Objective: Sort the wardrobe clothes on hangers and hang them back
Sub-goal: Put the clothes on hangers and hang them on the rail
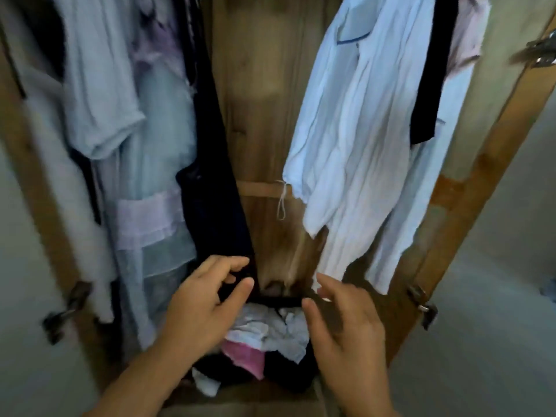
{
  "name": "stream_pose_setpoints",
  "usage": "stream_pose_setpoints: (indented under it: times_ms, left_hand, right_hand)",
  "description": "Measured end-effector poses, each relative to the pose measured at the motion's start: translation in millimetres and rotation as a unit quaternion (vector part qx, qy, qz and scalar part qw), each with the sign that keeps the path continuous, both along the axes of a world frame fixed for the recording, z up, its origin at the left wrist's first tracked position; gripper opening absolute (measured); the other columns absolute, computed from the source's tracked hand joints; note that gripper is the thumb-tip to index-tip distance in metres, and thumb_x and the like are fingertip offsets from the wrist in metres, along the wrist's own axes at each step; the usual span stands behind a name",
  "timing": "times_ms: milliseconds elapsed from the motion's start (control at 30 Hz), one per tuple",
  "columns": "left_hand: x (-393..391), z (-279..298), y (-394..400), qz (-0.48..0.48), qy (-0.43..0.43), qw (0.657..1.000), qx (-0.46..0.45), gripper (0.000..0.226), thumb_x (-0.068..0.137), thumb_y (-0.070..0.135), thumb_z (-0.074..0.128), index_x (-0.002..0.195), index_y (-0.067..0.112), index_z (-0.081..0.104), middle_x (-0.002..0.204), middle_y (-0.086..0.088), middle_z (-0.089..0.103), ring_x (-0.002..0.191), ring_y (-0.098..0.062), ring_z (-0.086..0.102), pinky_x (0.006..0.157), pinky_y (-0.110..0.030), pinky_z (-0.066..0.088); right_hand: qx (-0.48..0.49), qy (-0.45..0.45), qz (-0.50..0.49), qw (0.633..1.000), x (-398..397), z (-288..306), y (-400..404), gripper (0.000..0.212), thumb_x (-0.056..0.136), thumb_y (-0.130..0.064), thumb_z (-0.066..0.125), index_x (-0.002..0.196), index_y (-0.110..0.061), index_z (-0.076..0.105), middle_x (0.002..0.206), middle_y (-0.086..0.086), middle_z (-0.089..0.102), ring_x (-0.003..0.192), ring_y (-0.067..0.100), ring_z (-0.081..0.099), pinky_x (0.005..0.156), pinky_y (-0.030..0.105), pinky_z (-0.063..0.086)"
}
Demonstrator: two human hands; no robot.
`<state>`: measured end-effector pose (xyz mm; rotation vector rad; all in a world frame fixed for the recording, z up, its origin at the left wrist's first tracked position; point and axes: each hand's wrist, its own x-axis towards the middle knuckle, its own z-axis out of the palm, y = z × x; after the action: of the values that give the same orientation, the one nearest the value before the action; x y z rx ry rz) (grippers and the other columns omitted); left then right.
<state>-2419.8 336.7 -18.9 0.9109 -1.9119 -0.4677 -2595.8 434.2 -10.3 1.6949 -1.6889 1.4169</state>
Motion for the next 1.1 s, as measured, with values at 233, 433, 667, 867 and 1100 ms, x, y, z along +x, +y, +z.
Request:
stream_pose_setpoints:
  times_ms: [233,433,667,867,1100]
  left_hand:
    - [111,-8,90,0.123,-0.037,0.991,0.025,0.048,0.082,0.059,0.044,0.114,0.028,0.063,0.1,0.02,0.061,0.087,0.004,0.059,0.078,-0.024,0.049]
    - [190,-17,166,0.221,-0.041,0.974,0.037,0.028,0.086,0.049,0.05,0.112,0.037,0.053,0.095,0.023,0.06,0.078,0.006,0.06,0.069,-0.018,0.05]
    - [282,-33,268,0.384,-0.043,0.918,0.09,0.026,0.087,0.046,0.05,0.11,0.035,0.055,0.095,0.018,0.06,0.072,0.002,0.061,0.057,-0.003,0.041]
    - [363,-56,368,0.553,-0.025,0.825,0.111,0.023,0.085,0.044,0.05,0.106,0.036,0.055,0.088,0.029,0.057,0.071,0.006,0.058,0.063,-0.01,0.045]
    - [436,-106,491,0.679,0.035,0.72,0.141,0.03,0.082,0.048,0.048,0.108,0.036,0.055,0.088,0.022,0.06,0.07,0.007,0.058,0.063,-0.018,0.049]
  right_hand:
    - [0.08,-0.048,0.189,0.977,91,-18,6,0.041,0.082,-0.045,0.05,0.108,-0.019,0.067,0.089,-0.012,0.061,0.088,0.006,0.052,0.076,0.022,0.045]
    - [0.115,-0.029,0.363,0.924,179,-34,8,0.033,0.08,-0.043,0.055,0.103,-0.023,0.069,0.082,-0.014,0.063,0.081,0.004,0.058,0.07,0.025,0.046]
    - [0.108,0.021,0.612,0.783,311,-46,37,0.021,0.08,-0.028,0.063,0.093,-0.016,0.073,0.082,-0.017,0.06,0.07,0.01,0.061,0.068,0.027,0.049]
    - [0.148,0.054,0.753,0.639,421,-58,110,0.018,0.079,-0.029,0.064,0.095,-0.02,0.07,0.077,-0.016,0.059,0.066,0.003,0.058,0.065,0.024,0.049]
    - [0.194,0.103,0.812,0.541,542,-79,197,0.022,0.08,-0.033,0.061,0.097,-0.022,0.068,0.075,-0.015,0.056,0.067,0.002,0.056,0.065,0.022,0.047]
